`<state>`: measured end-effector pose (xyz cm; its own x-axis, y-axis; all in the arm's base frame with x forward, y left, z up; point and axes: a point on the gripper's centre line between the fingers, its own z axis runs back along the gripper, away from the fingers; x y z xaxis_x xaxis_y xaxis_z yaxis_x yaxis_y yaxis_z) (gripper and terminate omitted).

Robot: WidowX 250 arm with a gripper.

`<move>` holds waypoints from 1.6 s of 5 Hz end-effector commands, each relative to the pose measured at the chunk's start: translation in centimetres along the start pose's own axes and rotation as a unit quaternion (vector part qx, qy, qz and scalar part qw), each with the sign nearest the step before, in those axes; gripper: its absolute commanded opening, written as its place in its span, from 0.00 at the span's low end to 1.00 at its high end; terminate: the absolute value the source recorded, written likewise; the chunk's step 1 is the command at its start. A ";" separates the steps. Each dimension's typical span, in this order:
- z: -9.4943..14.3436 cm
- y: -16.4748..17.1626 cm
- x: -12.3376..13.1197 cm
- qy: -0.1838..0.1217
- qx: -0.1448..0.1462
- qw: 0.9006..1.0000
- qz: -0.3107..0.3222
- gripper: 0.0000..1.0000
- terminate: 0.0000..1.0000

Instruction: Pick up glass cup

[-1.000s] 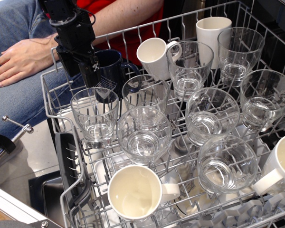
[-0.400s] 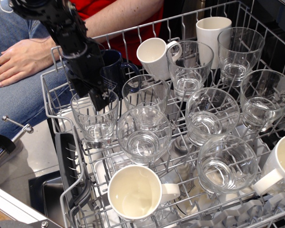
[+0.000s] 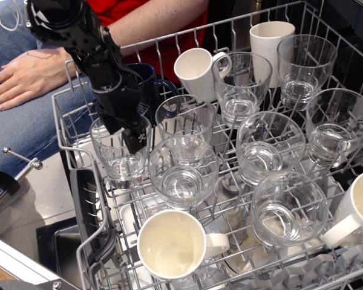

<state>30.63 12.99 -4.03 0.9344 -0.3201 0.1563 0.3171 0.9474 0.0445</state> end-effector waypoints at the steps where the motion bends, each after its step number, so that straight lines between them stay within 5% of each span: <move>1: -1.0 -0.1 0.1 -0.005 0.027 1.000 -0.014 1.00 0.00; 2: -2.2 -0.1 0.3 -0.004 0.033 0.999 -0.012 1.00 0.00; 3: -2.7 0.0 0.6 0.002 0.037 0.999 -0.003 0.00 0.00; 5: -1.7 0.1 1.3 0.007 0.036 0.999 0.008 0.00 0.00; 8: 4.3 1.7 3.3 -0.025 0.029 0.998 0.041 0.00 0.00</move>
<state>31.64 12.51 -2.70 0.9657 -0.2370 0.1061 0.2376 0.9713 0.0074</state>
